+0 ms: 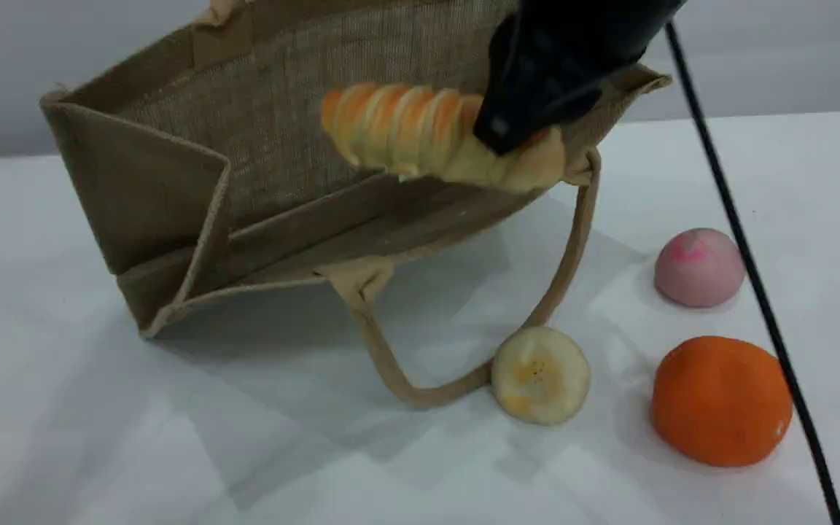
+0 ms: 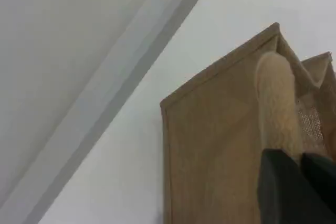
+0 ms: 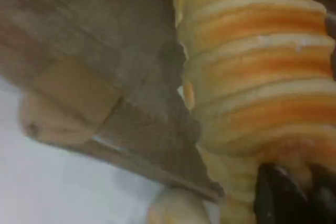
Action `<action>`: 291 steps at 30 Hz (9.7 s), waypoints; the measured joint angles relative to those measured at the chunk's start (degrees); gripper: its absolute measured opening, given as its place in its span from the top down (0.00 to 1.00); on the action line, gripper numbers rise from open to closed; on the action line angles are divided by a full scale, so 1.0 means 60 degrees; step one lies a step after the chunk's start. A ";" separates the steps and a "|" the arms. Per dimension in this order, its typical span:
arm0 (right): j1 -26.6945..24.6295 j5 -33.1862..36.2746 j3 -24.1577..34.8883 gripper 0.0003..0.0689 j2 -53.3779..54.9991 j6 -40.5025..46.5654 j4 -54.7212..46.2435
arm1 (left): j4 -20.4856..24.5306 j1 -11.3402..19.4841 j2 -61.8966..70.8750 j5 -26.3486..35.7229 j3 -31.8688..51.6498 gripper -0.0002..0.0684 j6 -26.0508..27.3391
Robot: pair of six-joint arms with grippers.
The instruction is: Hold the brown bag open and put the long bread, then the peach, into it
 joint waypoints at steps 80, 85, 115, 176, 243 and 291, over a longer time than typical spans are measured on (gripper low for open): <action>-0.4113 0.3979 -0.2507 0.27 0.2163 0.4956 -0.0662 | 0.0000 0.0000 0.0000 0.0008 0.0000 0.89 -0.0175; -0.4113 0.3572 -0.2507 0.27 0.2906 0.4822 -0.0601 | 0.0000 0.0000 0.0000 0.0008 0.0000 0.89 -0.0175; -0.4113 0.2291 -0.2507 0.29 0.4094 0.4584 -0.0564 | -0.0027 0.0000 0.0000 0.0008 0.0000 0.89 -0.0205; -0.4381 0.3478 -0.2040 0.98 0.2225 0.4835 -0.2086 | 0.0022 0.0000 0.0000 0.0008 0.0000 0.89 -0.0129; -0.0339 -0.0986 -0.2139 0.34 0.2081 0.2512 0.1469 | -0.0006 0.0000 0.0000 0.0007 0.0000 0.89 -0.0176; -0.5755 0.2141 -0.2130 0.18 -0.2696 0.2911 0.0172 | -0.0029 0.0000 0.0000 -0.0026 -0.0008 0.34 -0.0184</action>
